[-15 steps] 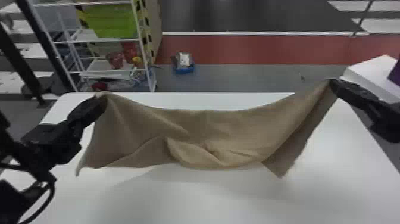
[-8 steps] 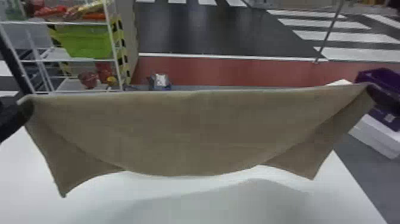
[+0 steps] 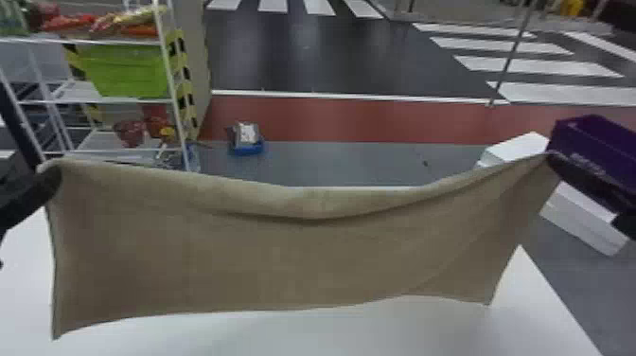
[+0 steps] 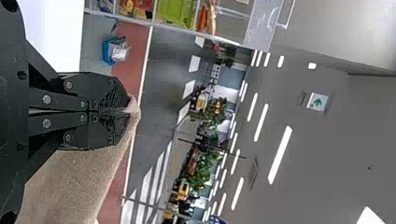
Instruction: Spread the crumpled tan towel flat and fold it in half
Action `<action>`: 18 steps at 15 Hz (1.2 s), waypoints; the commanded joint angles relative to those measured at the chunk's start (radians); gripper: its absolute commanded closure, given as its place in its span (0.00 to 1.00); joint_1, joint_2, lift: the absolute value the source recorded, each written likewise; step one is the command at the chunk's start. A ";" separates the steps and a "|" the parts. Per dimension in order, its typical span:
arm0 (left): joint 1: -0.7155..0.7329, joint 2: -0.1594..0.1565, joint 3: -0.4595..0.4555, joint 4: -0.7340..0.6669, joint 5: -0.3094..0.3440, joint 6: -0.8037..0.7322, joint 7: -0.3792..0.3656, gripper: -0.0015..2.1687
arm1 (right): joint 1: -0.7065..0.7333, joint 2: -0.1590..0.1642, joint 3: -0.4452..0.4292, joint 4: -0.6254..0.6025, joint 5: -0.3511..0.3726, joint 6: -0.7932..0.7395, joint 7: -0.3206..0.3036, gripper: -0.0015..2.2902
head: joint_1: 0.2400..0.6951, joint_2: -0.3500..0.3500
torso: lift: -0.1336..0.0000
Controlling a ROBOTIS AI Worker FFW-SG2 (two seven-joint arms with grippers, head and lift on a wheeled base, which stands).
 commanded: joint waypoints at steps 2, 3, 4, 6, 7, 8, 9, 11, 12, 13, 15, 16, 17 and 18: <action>0.000 -0.003 -0.022 0.046 -0.020 0.002 -0.077 0.77 | 0.005 0.037 0.041 0.019 0.022 -0.053 -0.002 0.93 | 0.77 0.36 | 0.07; 0.026 -0.003 -0.022 0.049 -0.026 -0.001 -0.097 0.77 | 0.026 0.043 0.041 0.019 0.022 -0.072 -0.001 0.93 | 0.77 0.36 | 0.07; 0.048 -0.003 -0.020 0.058 -0.043 0.002 -0.112 0.77 | 0.054 0.045 0.041 0.022 0.025 -0.109 -0.001 0.93 | 0.78 0.36 | 0.07; 0.063 -0.003 -0.022 0.089 -0.155 0.097 -0.157 0.77 | 0.084 0.045 0.040 0.058 0.058 -0.167 -0.002 0.93 | 0.85 0.35 | 0.07; 0.066 -0.003 -0.036 0.108 -0.210 0.131 -0.191 0.77 | 0.103 0.045 0.038 0.076 0.059 -0.210 -0.002 0.93 | 0.90 0.34 | 0.07; 0.080 -0.003 -0.054 0.128 -0.273 0.143 -0.220 0.77 | 0.121 0.045 0.032 0.094 0.062 -0.256 -0.004 0.93 | 0.96 0.34 | 0.07; 0.106 -0.003 -0.088 0.138 -0.346 0.143 -0.232 0.77 | 0.138 0.045 0.029 0.110 0.065 -0.290 -0.004 0.93 | 1.00 0.33 | 0.07; 0.146 -0.003 -0.138 0.153 -0.460 0.143 -0.286 0.76 | 0.146 0.041 0.018 0.164 0.068 -0.357 -0.004 0.93 | 1.00 0.29 | 0.07; 0.163 -0.003 -0.157 0.164 -0.500 0.143 -0.313 0.74 | 0.146 0.037 0.015 0.188 0.070 -0.379 -0.004 0.93 | 1.00 0.27 | 0.07; 0.169 -0.003 -0.171 0.167 -0.547 0.143 -0.335 0.70 | 0.146 0.034 0.015 0.203 0.082 -0.394 -0.005 0.93 | 1.00 0.25 | 0.07; 0.171 -0.003 -0.192 0.167 -0.635 0.146 -0.342 0.60 | 0.137 0.032 0.004 0.219 0.122 -0.400 -0.015 0.93 | 1.00 0.21 | 0.07; 0.169 -0.003 -0.171 0.164 -0.630 0.146 -0.336 0.55 | 0.132 0.017 0.003 0.245 0.120 -0.400 -0.015 0.93 | 1.00 0.20 | 0.07; 0.163 -0.003 -0.143 0.161 -0.624 0.146 -0.333 0.51 | 0.129 0.006 0.003 0.262 0.122 -0.400 -0.016 0.93 | 1.00 0.19 | 0.07; 0.154 -0.003 -0.117 0.154 -0.627 0.155 -0.324 0.47 | 0.126 0.006 0.001 0.263 0.136 -0.400 -0.019 0.93 | 1.00 0.19 | 0.07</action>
